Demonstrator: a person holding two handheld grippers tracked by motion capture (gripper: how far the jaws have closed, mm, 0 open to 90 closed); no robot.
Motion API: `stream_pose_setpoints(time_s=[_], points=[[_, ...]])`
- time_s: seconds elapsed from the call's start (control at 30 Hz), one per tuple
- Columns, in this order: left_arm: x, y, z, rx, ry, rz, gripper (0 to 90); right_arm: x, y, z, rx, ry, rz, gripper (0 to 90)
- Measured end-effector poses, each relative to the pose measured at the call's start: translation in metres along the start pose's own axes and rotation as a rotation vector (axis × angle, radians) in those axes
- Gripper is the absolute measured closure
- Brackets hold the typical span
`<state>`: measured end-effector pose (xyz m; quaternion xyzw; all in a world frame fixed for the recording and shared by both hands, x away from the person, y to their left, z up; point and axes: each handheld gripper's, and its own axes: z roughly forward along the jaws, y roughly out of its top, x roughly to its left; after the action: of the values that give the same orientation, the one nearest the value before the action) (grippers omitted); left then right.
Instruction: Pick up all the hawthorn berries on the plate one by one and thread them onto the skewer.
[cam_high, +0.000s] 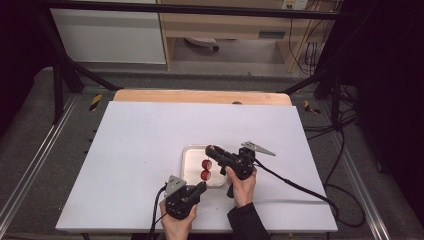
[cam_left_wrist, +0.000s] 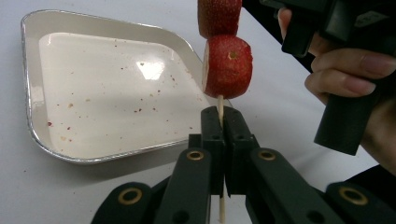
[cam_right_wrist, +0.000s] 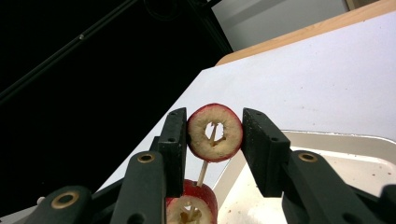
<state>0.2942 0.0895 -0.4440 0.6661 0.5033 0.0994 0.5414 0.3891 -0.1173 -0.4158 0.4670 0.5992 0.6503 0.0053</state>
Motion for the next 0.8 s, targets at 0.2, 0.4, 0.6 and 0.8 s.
stream_pose_setpoints(time_s=[0.2, 0.4, 0.6, 0.8], points=[[0.0022, 0.0, -0.0017, -0.02, 0.001, -0.013, 88.4, 0.0011, -0.0008, -0.0015, -0.02, 0.001, 0.011, 62.6], [0.0012, -0.001, 0.0012, -0.003, 0.0, -0.006, 88.5, 0.0011, -0.0043, -0.0007, -0.008, -0.002, 0.006, 62.7], [0.0011, -0.0016, 0.0013, -0.004, -0.002, 0.018, 88.7, 0.0024, -0.0037, -0.0032, 0.003, 0.004, -0.002, 62.7], [0.003, -0.0018, 0.0006, -0.008, 0.002, 0.048, 88.8, 0.0006, -0.001, -0.0028, 0.025, 0.012, -0.006, 61.7]])
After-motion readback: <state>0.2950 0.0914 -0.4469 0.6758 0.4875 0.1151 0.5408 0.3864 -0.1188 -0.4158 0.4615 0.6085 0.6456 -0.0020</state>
